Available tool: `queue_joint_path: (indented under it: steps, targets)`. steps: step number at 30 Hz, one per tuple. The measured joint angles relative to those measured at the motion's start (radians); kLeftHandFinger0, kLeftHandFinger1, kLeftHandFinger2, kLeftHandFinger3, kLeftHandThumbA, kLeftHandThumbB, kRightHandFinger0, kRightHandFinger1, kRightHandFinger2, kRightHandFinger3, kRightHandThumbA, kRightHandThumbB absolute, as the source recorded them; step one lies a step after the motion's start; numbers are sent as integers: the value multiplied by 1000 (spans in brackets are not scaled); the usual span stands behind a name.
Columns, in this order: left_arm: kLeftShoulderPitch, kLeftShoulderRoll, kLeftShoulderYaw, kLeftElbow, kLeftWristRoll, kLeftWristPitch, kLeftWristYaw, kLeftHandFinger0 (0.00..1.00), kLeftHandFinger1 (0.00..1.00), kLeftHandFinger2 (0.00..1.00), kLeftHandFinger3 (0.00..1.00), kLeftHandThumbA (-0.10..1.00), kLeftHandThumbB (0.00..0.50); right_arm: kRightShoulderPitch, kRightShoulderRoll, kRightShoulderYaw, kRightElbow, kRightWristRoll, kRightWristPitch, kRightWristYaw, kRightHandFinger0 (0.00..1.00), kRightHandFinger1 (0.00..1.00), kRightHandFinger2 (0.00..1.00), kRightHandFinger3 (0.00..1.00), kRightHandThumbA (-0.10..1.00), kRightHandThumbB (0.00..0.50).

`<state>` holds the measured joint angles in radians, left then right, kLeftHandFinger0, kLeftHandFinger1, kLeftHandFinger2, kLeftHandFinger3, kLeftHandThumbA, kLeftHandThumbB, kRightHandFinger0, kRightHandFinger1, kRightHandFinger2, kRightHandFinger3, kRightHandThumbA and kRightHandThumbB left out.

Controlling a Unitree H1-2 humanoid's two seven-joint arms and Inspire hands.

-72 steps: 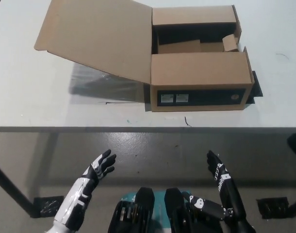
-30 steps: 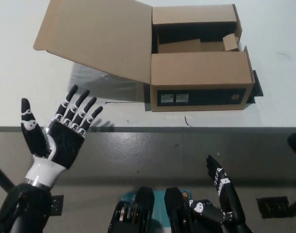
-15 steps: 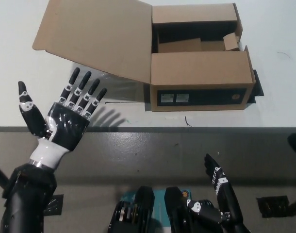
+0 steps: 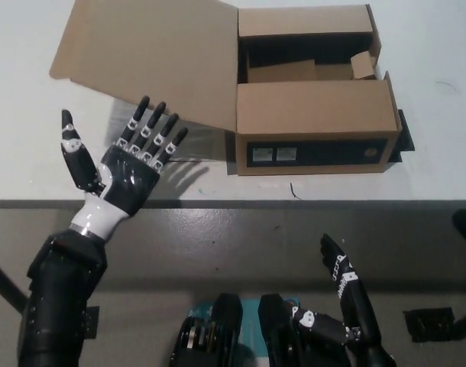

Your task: A small storge box is placed at the center of the table and the robot uses its left hand to push the lid and close it

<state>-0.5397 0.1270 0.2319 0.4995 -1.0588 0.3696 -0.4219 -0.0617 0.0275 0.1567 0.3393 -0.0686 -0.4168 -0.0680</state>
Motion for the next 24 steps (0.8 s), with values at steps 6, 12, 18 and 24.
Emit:
queue_joint_path:
  steps: [6,12,18,24]
  targets:
    - [0,0,7,67,37,-3,-35,1000,1000,1000,1000,1000,402,-5,0,1,-1,2,-1,-1,1000,1000,1000,1000,1000,319]
    - [8,-3,7,38,65,-2,-47,1000,1000,1000,1000,1000,400,-8,0,1,-1,2,-2,-5,1000,1000,1000,1000,1000,327]
    - [80,-17,-21,-92,90,14,-62,1000,1000,1000,1000,1000,405,-12,0,2,-1,2,-3,-12,1000,1000,1000,1000,1000,315]
    - [177,-18,-48,-182,102,44,-73,1000,1000,1000,1000,1000,398,-12,0,4,-1,1,-3,-18,1000,1000,1000,1000,1000,310]
